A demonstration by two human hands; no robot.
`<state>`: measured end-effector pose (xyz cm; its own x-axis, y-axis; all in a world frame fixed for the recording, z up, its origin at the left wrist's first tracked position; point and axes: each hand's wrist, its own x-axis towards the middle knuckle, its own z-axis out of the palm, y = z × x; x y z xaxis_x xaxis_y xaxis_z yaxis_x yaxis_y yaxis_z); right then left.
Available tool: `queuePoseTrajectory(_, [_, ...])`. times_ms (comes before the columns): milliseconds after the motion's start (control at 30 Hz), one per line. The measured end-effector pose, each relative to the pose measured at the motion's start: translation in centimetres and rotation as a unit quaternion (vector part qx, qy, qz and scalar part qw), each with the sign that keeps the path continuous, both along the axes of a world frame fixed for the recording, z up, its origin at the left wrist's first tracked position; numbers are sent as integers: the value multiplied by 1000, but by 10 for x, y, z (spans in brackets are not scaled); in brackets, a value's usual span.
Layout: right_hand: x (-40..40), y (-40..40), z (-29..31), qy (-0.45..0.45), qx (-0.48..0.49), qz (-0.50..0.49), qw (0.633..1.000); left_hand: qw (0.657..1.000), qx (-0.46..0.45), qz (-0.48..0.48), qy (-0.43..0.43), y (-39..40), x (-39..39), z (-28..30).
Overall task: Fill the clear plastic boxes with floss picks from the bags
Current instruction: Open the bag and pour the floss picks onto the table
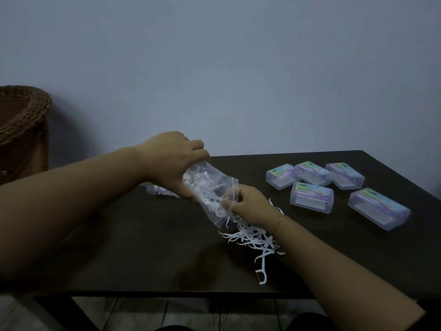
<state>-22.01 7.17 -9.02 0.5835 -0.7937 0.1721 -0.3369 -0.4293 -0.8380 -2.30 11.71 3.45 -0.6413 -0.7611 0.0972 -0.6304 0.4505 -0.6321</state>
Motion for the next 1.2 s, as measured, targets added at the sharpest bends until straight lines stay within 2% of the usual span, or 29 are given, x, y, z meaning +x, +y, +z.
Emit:
queuePoseTrajectory(133, [-3, -4, 1, -6, -10, -14, 1000, 998, 11, 47, -32, 0, 1, -1])
queuePoseTrajectory(233, [-5, -5, 1, -36, 17, -9, 999, 994, 24, 97, -48, 0, -1, -1])
queuePoseTrajectory(433, [-8, -4, -1, -87, 45, 17, 995, 991, 22, 121, -61, 3, -4, 5])
queuePoseTrajectory(733, [0, 0, 2, -21, 40, 8, 999, 988, 0, 128, -84, 5, -11, 18])
queuePoseTrajectory(1000, [-3, -6, -3, 37, -14, -37, 999, 984, -1, 148, -98, 9, -8, 23])
queuePoseTrajectory(1200, [-5, -13, -7, 64, -23, -86, 994, 986, 0, 159, -57, 10, 9, 12])
